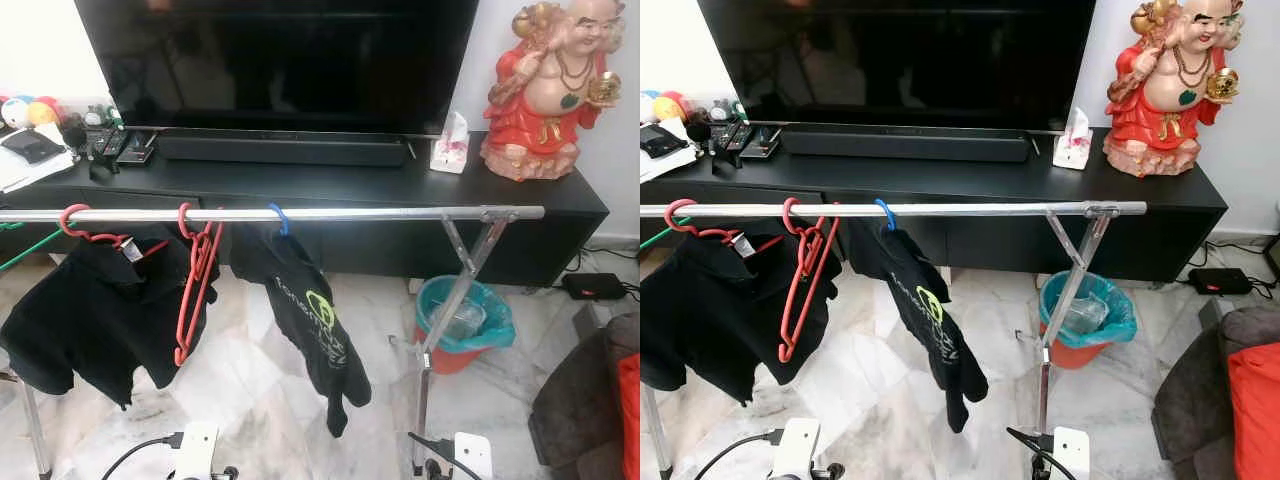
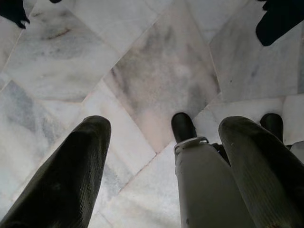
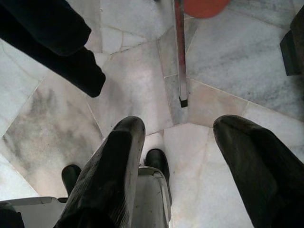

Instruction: Hang hanger

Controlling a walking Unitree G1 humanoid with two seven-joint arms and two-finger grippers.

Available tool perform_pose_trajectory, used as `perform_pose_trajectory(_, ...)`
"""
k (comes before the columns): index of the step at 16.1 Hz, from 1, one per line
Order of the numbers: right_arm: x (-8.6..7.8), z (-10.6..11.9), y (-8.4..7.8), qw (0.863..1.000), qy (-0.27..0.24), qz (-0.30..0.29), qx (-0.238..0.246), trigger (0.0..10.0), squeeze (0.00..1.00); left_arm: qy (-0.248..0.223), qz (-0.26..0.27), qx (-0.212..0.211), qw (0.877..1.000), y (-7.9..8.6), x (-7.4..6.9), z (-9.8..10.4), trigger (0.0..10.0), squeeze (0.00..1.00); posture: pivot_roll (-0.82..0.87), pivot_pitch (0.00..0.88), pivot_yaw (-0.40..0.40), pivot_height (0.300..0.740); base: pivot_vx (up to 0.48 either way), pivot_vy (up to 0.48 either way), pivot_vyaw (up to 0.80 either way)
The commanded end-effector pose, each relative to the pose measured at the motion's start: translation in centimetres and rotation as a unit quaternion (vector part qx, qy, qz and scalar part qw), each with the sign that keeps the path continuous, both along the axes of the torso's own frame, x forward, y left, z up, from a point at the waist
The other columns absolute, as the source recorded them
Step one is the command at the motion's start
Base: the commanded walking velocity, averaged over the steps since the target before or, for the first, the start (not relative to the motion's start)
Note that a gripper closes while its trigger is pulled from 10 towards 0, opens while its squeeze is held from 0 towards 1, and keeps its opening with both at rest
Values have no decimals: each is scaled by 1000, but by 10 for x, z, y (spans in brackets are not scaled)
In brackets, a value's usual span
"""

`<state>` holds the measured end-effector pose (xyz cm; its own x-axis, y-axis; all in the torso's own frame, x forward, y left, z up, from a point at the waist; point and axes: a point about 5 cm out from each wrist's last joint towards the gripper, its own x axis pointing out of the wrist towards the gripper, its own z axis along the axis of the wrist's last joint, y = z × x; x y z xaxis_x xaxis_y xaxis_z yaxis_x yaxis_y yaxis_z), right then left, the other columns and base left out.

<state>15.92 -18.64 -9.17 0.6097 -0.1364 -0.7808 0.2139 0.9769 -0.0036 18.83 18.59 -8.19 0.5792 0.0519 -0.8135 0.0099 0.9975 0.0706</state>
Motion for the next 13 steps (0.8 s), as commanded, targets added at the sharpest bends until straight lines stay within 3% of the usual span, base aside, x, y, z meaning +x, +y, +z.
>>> perform_pose_trajectory(1,-2,-1,0,1000,4,0,0,10000,0,-12,-12,-2,1000,-2,5,3,10000,0,-189,0,30,740,0,0,0)
perform_pose_trajectory(8,-1,-1,0,1000,3,1,0,10000,0,-100,-39,-18,994,-11,40,24,10000,0,-186,0,29,740,0,0,0)
perform_pose_trajectory(13,-2,-1,-1,1000,5,4,-2,10000,0,-252,-56,-23,966,-7,80,65,10000,0,-180,0,20,740,0,0,0)
